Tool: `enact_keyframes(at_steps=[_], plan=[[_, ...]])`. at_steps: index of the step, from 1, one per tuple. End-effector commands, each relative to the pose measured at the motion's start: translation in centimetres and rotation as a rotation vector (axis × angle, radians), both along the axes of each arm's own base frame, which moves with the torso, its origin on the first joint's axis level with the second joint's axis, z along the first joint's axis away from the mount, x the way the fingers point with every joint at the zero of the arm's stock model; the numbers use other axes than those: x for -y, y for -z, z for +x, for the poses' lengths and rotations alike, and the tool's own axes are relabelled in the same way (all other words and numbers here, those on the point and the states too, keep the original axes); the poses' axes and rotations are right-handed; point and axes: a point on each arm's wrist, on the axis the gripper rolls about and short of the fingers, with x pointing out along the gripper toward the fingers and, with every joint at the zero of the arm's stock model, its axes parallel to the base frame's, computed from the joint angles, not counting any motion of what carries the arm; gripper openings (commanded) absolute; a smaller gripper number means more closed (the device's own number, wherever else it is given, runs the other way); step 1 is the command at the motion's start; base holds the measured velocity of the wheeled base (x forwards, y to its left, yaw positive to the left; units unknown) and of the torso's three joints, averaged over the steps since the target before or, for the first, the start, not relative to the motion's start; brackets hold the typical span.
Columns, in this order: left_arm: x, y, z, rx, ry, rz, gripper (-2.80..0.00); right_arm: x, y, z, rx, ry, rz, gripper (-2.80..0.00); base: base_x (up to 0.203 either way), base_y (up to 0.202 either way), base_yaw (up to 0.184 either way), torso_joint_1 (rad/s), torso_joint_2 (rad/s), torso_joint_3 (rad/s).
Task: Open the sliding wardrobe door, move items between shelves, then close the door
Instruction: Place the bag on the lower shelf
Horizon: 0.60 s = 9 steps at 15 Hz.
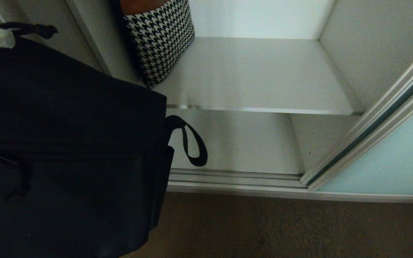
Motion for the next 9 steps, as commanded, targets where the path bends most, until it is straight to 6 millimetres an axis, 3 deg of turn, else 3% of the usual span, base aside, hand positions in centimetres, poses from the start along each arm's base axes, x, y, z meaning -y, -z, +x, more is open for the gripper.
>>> enact_keyframes(at_steps=[1, 6, 9], plan=[[-0.1, 1.1, -0.2, -0.03, 0.011, 0.013, -2.8, 0.0, 0.0, 0.0, 0.001, -0.001, -0.001, -2.8, 0.0, 0.0, 0.0, 0.0, 0.0, 0.0], [0.1, 3.9, -0.1, -0.124, 0.053, 0.029, -2.8, 0.0, 0.0, 0.0, 0.001, -0.001, -0.001, -2.8, 0.0, 0.0, 0.0, 0.0, 0.0, 0.0], [0.3, 4.4, -0.3, -0.146, 0.17, 0.018, -2.8, 0.0, 0.0, 0.0, 0.001, -0.001, -0.001, -2.8, 0.0, 0.0, 0.0, 0.0, 0.0, 0.0]])
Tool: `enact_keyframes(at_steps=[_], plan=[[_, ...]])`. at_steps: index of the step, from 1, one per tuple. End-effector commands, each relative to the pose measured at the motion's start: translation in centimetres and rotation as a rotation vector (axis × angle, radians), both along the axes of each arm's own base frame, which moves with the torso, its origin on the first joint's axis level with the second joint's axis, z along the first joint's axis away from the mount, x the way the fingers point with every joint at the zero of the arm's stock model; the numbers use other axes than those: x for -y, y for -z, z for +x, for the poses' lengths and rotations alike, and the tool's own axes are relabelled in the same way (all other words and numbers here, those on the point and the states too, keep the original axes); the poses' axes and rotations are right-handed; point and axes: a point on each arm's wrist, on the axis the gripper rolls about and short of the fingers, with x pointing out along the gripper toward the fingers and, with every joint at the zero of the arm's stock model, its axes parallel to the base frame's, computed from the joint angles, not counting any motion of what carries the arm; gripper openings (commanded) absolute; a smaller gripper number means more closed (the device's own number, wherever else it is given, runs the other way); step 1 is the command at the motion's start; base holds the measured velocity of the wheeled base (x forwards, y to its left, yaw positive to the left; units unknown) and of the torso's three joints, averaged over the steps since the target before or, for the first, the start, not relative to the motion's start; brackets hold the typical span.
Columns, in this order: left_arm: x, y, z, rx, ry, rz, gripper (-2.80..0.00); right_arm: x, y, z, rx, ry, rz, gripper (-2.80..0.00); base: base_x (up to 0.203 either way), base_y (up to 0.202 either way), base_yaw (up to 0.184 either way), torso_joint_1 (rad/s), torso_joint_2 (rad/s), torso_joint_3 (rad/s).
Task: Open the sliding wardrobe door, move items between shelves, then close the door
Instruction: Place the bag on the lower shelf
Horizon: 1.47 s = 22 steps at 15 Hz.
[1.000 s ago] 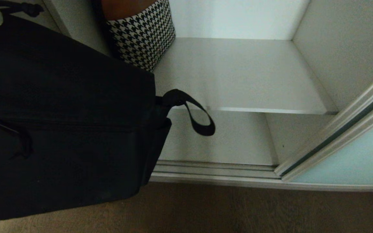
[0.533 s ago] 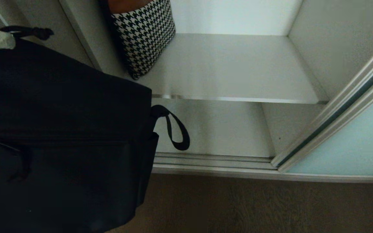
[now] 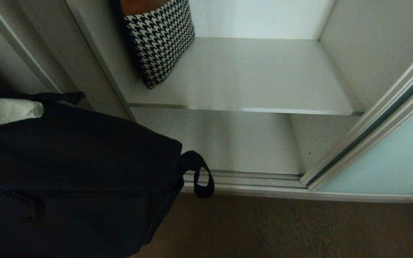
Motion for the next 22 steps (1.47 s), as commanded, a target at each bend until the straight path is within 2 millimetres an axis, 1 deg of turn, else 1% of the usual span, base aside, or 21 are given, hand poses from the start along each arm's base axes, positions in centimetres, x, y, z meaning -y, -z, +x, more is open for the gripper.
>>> enact_keyframes(at_steps=[1, 2, 4, 9, 12, 15, 19, 21, 22], plan=[[0.1, 0.9, -0.2, -0.033, 0.086, -0.002, -2.8, 0.0, 0.0, 0.0, 0.001, -0.001, 0.0, -2.8, 0.0, 0.0, 0.0, 0.0, 0.0, 0.0], [0.3, 1.5, -0.1, -0.057, 0.125, 0.007, -2.8, 0.0, 0.0, 0.0, 0.001, -0.001, 0.0, -2.8, 0.0, 0.0, 0.0, 0.0, 0.0, 0.0], [0.5, 2.2, 0.2, -0.088, 0.141, 0.013, -2.8, 0.0, 0.0, 0.0, 0.001, -0.001, 0.0, -2.8, 0.0, 0.0, 0.0, 0.0, 0.0, 0.0], [1.1, 2.3, 1.4, -0.11, 0.153, 0.027, -2.8, 0.0, 0.0, 0.0, 0.001, -0.001, 0.0, -2.8, 0.0, 0.0, 0.0, 0.004, 0.0, -0.109], [1.5, 2.3, 1.9, -0.116, 0.209, 0.033, -2.8, 0.0, 0.0, 0.0, 0.001, -0.001, 0.0, -2.8, 0.0, 0.0, 0.0, 0.002, 0.0, -0.188], [1.7, 2.3, 1.9, -0.076, 0.309, 0.081, -2.8, 0.0, 0.0, 0.0, 0.001, -0.001, 0.0, -2.8, 0.0, 0.0, 0.0, 0.001, 0.0, -0.196], [1.7, 2.3, 1.7, -0.073, 0.334, 0.084, -2.8, 0.0, 0.0, 0.0, 0.001, -0.001, 0.0, -2.8, 0.0, 0.0, 0.0, 0.001, 0.0, -0.195], [1.6, 2.7, 1.3, -0.117, 0.371, 0.089, -2.8, 0.0, 0.0, 0.0, 0.001, -0.001, 0.0, -2.8, 0.0, 0.0, 0.0, 0.002, 0.0, -0.199], [1.3, 2.4, 0.8, -0.107, 0.371, 0.086, -2.8, 0.0, 0.0, 0.0, 0.001, -0.001, 0.0, -2.8, 0.0, 0.0, 0.0, -0.001, 0.01, -0.191]])
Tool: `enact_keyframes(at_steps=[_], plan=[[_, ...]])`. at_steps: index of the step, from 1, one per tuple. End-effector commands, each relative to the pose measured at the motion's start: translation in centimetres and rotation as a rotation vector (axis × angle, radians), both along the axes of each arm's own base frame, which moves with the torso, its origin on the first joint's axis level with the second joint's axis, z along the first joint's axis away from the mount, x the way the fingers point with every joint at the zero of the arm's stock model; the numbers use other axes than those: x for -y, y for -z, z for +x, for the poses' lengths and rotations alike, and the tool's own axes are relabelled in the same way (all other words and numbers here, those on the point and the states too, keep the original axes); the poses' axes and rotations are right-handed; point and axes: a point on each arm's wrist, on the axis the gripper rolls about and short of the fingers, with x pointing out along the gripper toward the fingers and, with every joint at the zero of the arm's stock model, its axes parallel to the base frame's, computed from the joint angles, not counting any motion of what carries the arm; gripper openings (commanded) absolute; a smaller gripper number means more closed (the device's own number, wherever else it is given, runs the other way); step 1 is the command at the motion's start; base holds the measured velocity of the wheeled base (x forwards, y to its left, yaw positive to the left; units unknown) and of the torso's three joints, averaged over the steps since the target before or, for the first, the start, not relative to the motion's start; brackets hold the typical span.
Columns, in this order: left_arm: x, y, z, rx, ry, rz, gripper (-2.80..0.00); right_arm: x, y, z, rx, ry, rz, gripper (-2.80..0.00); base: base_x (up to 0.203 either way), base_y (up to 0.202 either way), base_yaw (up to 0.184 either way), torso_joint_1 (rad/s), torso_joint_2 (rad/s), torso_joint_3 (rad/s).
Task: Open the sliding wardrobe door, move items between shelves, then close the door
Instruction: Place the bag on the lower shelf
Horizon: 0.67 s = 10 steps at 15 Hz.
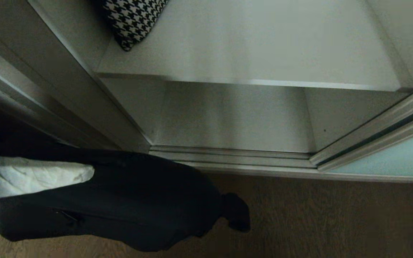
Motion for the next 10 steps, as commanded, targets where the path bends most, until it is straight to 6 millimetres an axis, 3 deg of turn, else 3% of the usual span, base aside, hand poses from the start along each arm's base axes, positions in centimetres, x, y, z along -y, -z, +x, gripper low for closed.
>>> enact_keyframes(at_steps=[1, 6, 10], plan=[[-0.7, -0.7, -1.3, 0.036, 0.002, -0.021, -2.8, 0.0, 0.0, 0.0, 0.001, -0.001, 0.0, -2.8, 0.0, 0.0, 0.0, 0.007, 0.0, -0.198], [-2.7, -0.9, -5.0, 0.049, -0.011, -0.037, -2.8, 0.0, 0.0, 0.0, 0.001, -0.001, 0.0, -2.8, 0.0, 0.0, 0.0, 0.003, 0.01, -0.195], [-2.4, -0.4, -4.6, -0.026, -0.005, -0.016, -2.8, 0.0, 0.0, 0.0, 0.001, -0.001, 0.0, -2.8, 0.0, 0.0, 0.0, 0.004, 0.0, -0.162]])
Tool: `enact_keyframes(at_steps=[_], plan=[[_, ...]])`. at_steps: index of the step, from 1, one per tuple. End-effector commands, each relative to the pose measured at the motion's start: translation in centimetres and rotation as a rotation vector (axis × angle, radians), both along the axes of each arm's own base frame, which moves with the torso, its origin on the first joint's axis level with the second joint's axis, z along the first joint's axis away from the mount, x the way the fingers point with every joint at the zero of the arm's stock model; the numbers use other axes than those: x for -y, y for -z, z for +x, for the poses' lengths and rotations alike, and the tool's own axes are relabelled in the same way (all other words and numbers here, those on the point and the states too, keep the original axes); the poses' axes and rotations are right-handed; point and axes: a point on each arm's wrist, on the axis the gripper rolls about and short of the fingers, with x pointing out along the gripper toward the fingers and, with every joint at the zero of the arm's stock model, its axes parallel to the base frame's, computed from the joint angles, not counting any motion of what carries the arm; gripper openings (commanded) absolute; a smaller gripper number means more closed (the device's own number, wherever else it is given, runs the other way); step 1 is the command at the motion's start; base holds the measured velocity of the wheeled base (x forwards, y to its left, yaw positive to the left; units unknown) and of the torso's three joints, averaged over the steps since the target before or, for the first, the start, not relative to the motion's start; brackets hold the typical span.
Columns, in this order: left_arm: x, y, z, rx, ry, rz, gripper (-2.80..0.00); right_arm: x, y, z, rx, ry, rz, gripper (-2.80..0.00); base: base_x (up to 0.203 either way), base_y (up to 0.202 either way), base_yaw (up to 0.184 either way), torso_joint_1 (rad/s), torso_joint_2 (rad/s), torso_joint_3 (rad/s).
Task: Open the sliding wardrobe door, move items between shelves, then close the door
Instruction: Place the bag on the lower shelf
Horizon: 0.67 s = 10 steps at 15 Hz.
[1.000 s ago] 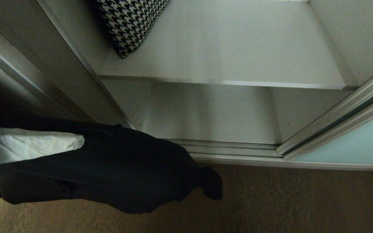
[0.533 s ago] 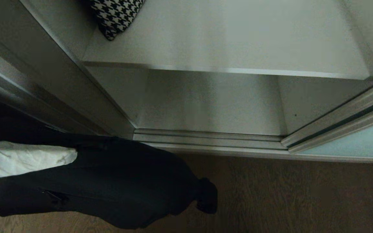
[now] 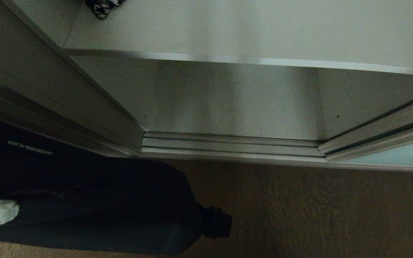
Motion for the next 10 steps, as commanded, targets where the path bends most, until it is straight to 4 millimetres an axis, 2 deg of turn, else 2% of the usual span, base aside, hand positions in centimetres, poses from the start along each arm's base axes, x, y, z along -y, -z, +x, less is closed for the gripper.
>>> enact_keyframes(at_steps=[1, 5, 10], plan=[[0.3, 0.1, 0.5, -0.025, 0.012, 0.002, -2.8, 0.0, 0.0, 0.0, 0.001, -0.001, -0.001, -2.8, 0.0, 0.0, 0.0, -0.001, 0.0, -0.043], [1.7, 0.6, 3.2, -0.127, 0.005, 0.021, -2.8, 0.0, 0.0, 0.0, 0.001, -0.001, -0.001, -2.8, 0.0, 0.0, 0.0, 0.0, 0.0, -0.006], [4.3, 2.3, 7.5, -0.303, 0.033, 0.061, -2.8, 0.0, 0.0, 0.0, 0.001, -0.001, -0.001, -2.8, 0.0, 0.0, 0.0, 0.0, 0.0, 0.0]])
